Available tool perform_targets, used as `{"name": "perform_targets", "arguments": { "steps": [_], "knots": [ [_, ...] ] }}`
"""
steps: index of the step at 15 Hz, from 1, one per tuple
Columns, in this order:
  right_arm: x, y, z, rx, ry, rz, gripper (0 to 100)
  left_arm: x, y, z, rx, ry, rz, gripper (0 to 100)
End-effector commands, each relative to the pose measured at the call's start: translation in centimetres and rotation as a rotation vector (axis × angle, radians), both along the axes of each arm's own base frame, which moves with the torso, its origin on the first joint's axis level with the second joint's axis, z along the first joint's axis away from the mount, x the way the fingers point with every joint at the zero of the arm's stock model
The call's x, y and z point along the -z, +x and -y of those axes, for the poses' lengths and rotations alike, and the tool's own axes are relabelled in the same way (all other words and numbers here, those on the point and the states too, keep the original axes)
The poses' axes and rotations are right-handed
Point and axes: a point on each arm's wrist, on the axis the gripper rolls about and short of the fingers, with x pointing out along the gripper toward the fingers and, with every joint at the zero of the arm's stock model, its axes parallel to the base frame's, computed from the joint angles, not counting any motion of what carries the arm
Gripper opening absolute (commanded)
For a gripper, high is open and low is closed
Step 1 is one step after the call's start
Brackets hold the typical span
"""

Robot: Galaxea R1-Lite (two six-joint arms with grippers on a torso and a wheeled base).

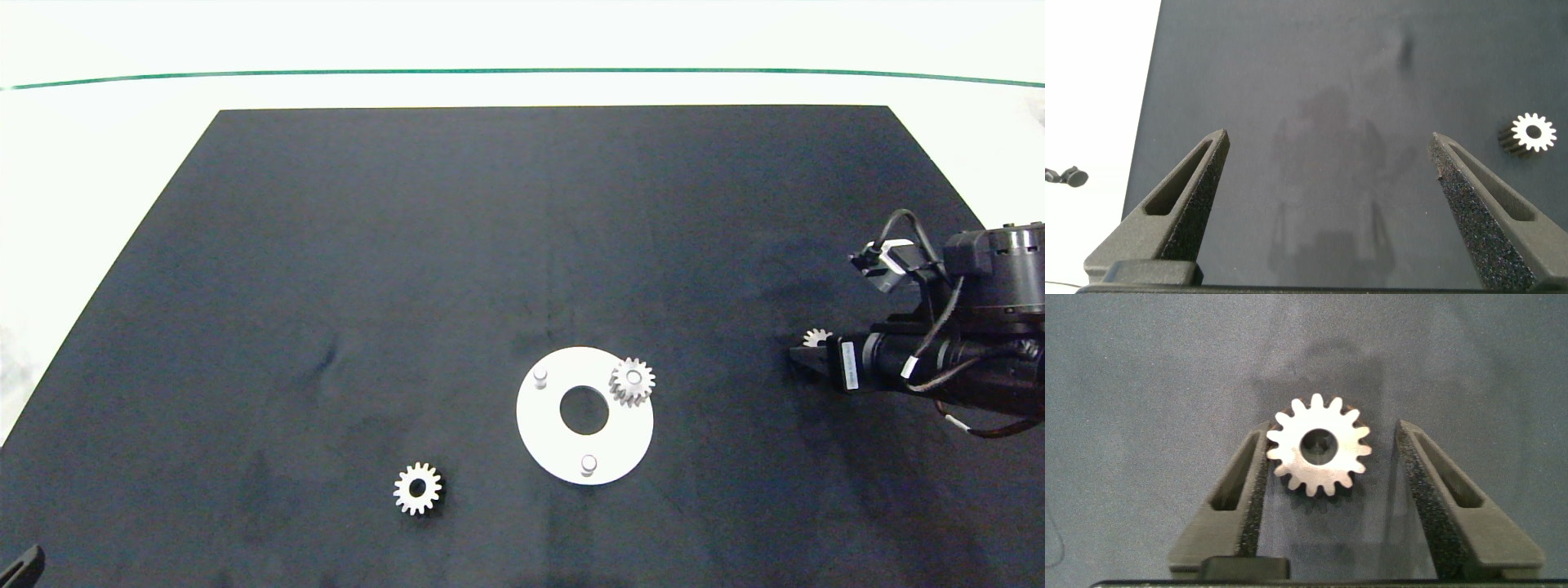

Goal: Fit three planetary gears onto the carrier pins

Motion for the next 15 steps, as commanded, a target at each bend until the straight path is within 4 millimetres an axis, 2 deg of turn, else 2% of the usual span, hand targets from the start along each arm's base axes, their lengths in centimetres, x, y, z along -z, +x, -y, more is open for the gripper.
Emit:
{"name": "perform_targets", "arguments": {
  "steps": [1, 15],
  "knots": [
    [0.02, 0.07, -0.01, 0.001, -0.001, 0.005, 54, 0.01, 0.01, 0.0, -0.001, 0.0, -0.001, 100],
    [0.17, -0.04, 0.01, 0.003, -0.004, 0.001, 25, 0.05, -0.01, 0.0, -0.001, 0.0, -0.001, 100]
  ]
}}
